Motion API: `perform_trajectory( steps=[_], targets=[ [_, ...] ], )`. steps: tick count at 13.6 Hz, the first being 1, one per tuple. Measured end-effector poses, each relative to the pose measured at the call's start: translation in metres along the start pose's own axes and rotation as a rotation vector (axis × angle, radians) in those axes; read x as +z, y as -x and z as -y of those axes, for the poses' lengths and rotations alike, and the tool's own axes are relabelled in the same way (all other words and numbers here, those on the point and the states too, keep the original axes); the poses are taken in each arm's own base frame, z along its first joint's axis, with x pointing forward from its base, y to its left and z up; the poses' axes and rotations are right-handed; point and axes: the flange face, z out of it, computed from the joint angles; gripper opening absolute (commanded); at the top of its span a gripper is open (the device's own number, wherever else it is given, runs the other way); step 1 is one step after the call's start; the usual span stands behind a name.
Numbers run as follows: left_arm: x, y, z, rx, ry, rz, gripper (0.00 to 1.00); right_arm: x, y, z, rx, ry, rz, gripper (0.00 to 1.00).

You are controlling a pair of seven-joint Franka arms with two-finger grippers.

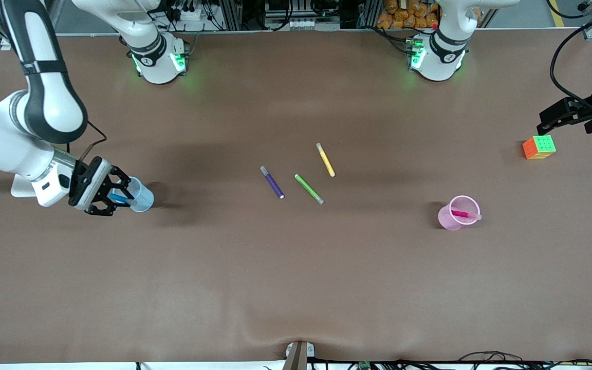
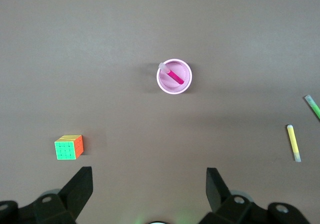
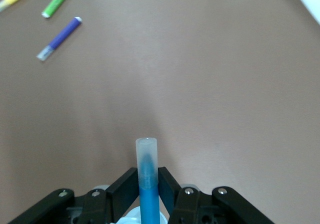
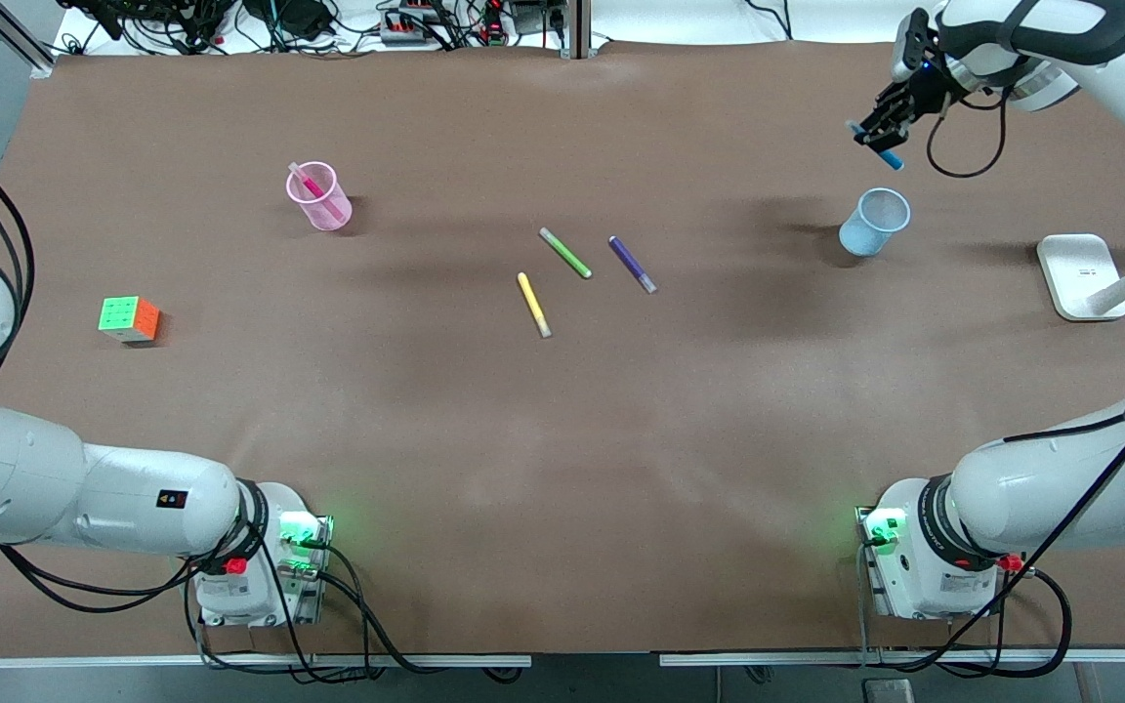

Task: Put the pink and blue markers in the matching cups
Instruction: 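Lower the blue marker into the blue cup and open the right gripper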

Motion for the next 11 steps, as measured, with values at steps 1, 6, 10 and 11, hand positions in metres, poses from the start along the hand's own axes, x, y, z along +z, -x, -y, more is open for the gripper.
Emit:
perform_trajectory(
  steps=[1,6,10,11],
  targets=[
    [0.000,0.000,0.000,0.001,0.000,0.000,1.00,0.001,0.008,0.002,-0.008,-0.029,-0.008,0.00],
    [0.000,0.000,-0.001,0.002,0.000,0.000,1.00,0.012,0.025,0.012,-0.076,-0.156,-0.099,0.00],
    [0.000,0.000,0.001,-0.001,0.000,0.003,1.00,0.041,0.048,0.007,-0.162,-0.201,-0.188,0.00],
    [0.000,0.000,0.001,-0.001,0.000,0.004,1.00,0.044,0.056,0.004,-0.175,-0.210,-0.202,0.00]
  ],
)
